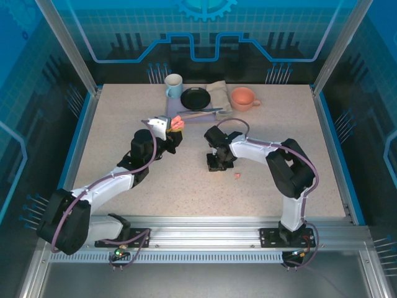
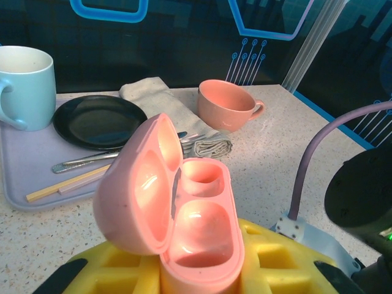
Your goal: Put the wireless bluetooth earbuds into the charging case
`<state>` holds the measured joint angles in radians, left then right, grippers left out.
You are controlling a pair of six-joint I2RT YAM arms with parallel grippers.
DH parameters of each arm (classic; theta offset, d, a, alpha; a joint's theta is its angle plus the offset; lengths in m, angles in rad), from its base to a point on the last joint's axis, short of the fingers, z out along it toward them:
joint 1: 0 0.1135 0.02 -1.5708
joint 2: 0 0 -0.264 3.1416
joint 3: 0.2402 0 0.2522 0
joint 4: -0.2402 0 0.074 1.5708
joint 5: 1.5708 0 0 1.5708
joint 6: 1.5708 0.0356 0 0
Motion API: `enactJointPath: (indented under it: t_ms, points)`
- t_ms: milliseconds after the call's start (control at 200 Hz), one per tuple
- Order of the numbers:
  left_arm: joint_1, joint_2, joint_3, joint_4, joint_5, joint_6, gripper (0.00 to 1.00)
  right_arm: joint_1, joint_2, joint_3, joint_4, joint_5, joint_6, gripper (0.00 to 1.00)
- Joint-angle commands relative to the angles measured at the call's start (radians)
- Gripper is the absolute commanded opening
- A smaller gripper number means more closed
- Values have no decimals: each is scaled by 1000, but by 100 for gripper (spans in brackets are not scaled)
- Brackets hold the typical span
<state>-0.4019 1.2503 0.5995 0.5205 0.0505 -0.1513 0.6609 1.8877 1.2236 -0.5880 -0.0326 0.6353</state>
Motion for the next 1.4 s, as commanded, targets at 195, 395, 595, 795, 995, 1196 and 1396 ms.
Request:
enactJointPath:
  t_ms: [195, 395, 595, 795, 995, 1196, 1396]
  points:
    - [9, 9, -12, 71, 92, 49, 0, -148, -306, -120, 139, -326, 93, 14]
    - [7, 68, -14, 117, 212, 79, 0, -280, -450, -170, 251, -685, 201, 14]
    - [-7, 162, 11, 159, 339, 107, 0, -340, -511, -163, 325, -918, 295, 15]
    - [-62, 216, 73, 113, 379, 180, 0, -342, -530, -127, 339, -999, 309, 15]
    - [-67, 204, 85, 84, 288, 183, 0, -346, -489, -114, 85, -881, 127, 14]
    - [-52, 152, 53, 47, 151, 140, 0, -329, -394, -375, 344, -779, 247, 14]
    - [-48, 110, 46, 25, 130, 119, 0, -229, -211, -453, 624, -711, 388, 13]
